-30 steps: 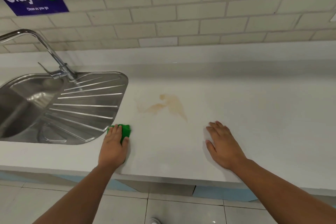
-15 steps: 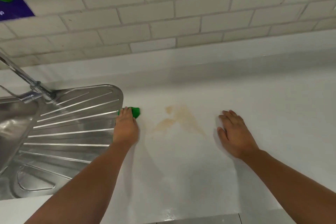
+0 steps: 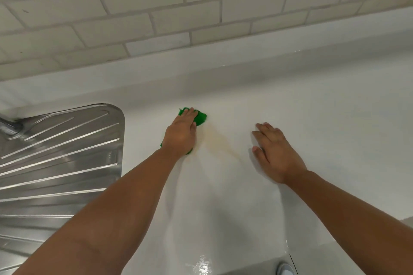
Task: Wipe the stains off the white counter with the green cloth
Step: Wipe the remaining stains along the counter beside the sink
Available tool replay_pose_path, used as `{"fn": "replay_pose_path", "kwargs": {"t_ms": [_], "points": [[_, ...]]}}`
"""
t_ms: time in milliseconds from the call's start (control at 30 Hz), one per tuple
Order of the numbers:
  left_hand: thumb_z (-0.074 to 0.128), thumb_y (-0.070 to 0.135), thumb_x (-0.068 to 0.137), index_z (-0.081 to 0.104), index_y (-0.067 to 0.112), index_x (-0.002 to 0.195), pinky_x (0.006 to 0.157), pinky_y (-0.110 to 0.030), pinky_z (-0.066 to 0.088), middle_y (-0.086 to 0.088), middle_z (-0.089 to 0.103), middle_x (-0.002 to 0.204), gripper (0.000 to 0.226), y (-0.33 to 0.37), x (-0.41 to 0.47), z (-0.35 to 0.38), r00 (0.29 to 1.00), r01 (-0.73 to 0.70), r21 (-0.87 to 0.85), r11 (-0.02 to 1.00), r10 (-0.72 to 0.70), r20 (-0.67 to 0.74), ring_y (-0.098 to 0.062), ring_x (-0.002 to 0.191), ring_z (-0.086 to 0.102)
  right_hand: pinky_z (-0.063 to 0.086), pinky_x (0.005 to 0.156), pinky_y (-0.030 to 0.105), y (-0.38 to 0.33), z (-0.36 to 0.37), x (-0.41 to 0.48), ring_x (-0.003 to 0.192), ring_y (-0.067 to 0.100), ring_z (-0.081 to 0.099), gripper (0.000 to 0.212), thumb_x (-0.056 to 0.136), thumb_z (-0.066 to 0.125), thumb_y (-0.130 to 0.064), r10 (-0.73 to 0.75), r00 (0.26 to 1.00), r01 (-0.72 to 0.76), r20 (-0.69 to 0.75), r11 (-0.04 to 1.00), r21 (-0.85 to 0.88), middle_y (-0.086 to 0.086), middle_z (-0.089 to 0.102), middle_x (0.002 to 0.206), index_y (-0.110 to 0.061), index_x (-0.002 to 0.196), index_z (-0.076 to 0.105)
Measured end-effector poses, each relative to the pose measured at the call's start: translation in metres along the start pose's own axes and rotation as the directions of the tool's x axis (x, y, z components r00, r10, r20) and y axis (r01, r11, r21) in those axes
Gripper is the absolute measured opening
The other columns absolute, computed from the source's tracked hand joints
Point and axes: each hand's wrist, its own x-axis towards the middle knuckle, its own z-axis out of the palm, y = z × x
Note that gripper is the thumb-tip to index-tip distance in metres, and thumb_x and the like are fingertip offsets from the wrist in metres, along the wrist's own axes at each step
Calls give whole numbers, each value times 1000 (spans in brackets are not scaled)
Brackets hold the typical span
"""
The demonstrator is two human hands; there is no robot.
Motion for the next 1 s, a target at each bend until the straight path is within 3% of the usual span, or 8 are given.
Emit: {"fn": "replay_pose_path", "kwargs": {"t_ms": [167,400,700,1000], "points": [[38,21,104,41,26,147,117,-19,12,13,32,155,44,29,-1,19,972,-180,-67,981,188,142,-4,146,21,9,122,38,1,1,0,148,23,16,61,99,20,-43,7,1000,-7,5,1000,27,8,30,158,-9,145,40],[42,21,103,51,29,138,119,-30,25,18,44,147,37,53,-30,34,943,-259,-193,946,291,162,-1,141,30,7,123,38,1,-3,0,149,21,14,69,97,12,-48,20,1000,-22,18,995,96,7,28,159,-9,147,40],[42,21,103,50,16,141,120,-32,23,5,43,150,40,76,-104,43,832,-494,-167,853,520,195,-5,144,27,6,123,39,0,-4,-1,149,22,15,71,97,8,-47,27,999,-31,29,991,128,8,29,159,-8,147,39],[46,15,101,58,17,134,117,-29,29,12,50,144,35,78,-174,31,879,-400,-235,886,444,176,-3,140,35,6,123,39,0,-7,-2,150,24,13,73,96,8,-49,28,998,-35,49,988,150,10,27,159,-7,148,37]]}}
